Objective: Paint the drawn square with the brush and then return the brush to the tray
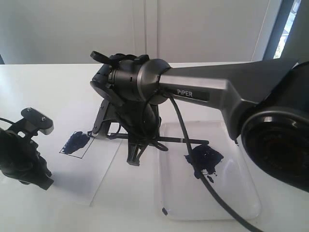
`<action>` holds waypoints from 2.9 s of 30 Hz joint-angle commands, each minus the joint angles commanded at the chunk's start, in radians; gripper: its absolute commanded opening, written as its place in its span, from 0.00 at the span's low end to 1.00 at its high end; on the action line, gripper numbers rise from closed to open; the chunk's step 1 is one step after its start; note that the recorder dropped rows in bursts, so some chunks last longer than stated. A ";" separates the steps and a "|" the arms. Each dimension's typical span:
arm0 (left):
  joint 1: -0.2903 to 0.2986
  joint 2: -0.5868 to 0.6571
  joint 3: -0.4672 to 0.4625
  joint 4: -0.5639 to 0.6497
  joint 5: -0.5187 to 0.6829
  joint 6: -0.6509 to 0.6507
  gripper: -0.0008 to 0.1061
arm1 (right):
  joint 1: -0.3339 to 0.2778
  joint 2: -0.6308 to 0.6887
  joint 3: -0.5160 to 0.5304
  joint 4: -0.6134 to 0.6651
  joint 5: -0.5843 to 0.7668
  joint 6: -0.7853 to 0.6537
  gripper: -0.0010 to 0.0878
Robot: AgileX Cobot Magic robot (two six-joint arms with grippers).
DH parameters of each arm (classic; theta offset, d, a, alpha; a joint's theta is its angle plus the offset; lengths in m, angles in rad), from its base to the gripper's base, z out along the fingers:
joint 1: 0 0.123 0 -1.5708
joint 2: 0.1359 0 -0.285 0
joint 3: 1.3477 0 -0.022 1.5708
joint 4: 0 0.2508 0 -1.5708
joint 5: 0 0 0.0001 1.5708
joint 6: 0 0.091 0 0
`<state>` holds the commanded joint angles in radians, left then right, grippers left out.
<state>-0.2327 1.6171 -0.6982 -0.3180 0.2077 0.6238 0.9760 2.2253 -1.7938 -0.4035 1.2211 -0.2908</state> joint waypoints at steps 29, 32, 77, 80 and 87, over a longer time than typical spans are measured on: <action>0.000 0.000 0.000 0.000 0.002 0.000 0.33 | 0.000 0.000 0.000 0.012 0.000 0.003 0.01; 0.000 0.000 0.000 0.000 0.002 0.000 0.33 | 0.000 0.000 0.000 0.012 0.000 0.004 0.01; 0.000 0.000 0.000 0.000 0.002 0.000 0.33 | -0.017 0.035 0.004 0.066 0.000 0.018 0.01; 0.000 0.000 0.000 0.000 -0.005 0.000 0.33 | -0.017 0.035 0.004 0.071 0.000 0.018 0.01; 0.000 0.000 0.000 0.000 -0.007 0.000 0.33 | -0.015 0.029 0.004 0.101 0.000 0.004 0.01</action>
<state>-0.2327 1.6171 -0.6982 -0.3180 0.2011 0.6238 0.9608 2.2543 -1.7899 -0.3022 1.2211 -0.2863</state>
